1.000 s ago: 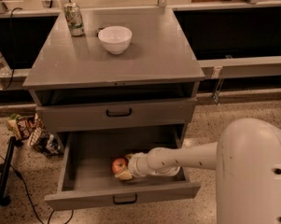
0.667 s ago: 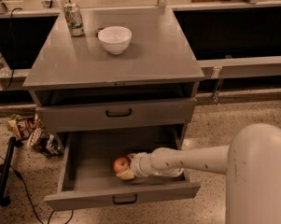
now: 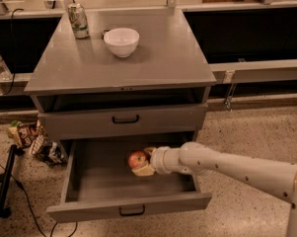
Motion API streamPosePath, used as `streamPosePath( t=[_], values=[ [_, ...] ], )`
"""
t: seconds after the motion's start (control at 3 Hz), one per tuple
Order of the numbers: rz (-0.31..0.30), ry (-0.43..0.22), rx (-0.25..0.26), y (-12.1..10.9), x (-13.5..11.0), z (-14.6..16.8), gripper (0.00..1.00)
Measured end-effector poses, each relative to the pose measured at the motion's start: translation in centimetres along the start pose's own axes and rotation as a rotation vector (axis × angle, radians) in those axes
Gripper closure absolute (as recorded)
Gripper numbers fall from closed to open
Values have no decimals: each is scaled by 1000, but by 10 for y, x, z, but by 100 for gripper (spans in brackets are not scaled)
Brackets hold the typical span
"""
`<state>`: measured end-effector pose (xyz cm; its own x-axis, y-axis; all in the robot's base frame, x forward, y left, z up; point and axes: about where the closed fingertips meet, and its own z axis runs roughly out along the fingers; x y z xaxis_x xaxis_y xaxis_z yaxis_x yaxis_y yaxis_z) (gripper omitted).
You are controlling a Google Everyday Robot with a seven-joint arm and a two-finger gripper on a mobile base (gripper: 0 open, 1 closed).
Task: Pick apple from middle drawer and place on counter
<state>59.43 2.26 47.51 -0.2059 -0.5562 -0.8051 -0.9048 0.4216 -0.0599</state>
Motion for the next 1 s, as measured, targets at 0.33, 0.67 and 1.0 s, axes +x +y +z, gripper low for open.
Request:
streamPosePath(
  t=[0.33,0.67,1.0],
  values=[
    [-18,-17,-68,-8,-23,-41,100],
    [-12,-14,-86,-2,-23,-40,100],
    [19,-16,-86,-3,-26,-44,100]
  ],
)
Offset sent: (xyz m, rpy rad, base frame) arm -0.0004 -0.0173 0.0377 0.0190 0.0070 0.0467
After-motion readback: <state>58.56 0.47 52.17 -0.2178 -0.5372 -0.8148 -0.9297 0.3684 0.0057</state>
